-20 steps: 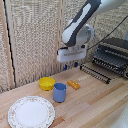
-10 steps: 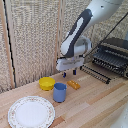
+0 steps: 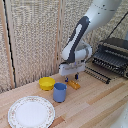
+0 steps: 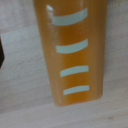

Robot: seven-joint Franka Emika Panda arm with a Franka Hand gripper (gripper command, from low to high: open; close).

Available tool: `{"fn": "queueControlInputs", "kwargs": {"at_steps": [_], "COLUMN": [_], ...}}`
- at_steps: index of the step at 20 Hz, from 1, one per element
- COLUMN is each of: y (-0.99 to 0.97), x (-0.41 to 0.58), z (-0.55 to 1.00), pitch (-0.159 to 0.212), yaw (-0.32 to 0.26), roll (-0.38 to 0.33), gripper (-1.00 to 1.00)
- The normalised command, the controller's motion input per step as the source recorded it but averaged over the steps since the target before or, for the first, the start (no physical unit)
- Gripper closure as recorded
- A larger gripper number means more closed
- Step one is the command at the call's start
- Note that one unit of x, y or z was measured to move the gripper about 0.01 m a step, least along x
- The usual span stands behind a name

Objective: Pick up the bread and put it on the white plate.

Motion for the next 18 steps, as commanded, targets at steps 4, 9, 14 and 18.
{"fn": "queueControlInputs", "kwargs": {"at_steps": [4,9,14,18], "y": [-0.06,0.0,0.0,0.0], "x": [0.005,0.005,0.0,0.0], "z": [-0.15,-0.08,-0.05,0.02], "pitch": [0.038,0.014,0.001,0.0], "yaw": [0.037,0.016,0.0,0.0], "roll": [-0.012,-0.014,0.0,0.007], "gripper": [-1.0,1.0,1.0,1.0]}}
